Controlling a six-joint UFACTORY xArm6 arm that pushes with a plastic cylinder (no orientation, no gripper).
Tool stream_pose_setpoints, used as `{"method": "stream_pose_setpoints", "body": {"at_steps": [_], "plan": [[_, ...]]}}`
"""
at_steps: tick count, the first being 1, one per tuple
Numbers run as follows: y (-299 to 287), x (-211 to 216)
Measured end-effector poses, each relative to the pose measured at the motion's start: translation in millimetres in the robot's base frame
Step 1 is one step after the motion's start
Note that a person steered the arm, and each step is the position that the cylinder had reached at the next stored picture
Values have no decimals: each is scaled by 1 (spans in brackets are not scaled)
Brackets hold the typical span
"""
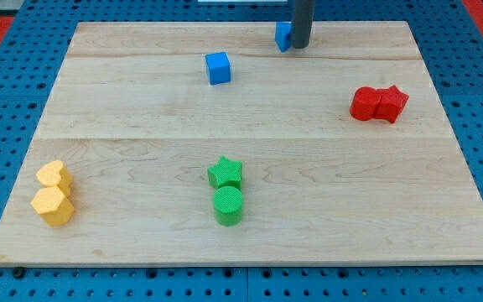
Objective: Place the blue triangle close to the blue cube
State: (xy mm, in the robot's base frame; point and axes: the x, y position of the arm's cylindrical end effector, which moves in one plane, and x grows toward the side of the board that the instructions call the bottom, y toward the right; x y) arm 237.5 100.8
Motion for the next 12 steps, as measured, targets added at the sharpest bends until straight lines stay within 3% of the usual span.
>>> {"method": "stream_pose_setpoints", "body": {"at_steps": [1,4,5,6,7,8,11,12], "plan": [[43,-22],[-83,-9],[-63,3],[-52,73],[-100,123],[-150,121],[-146,59],[-139,73]]}}
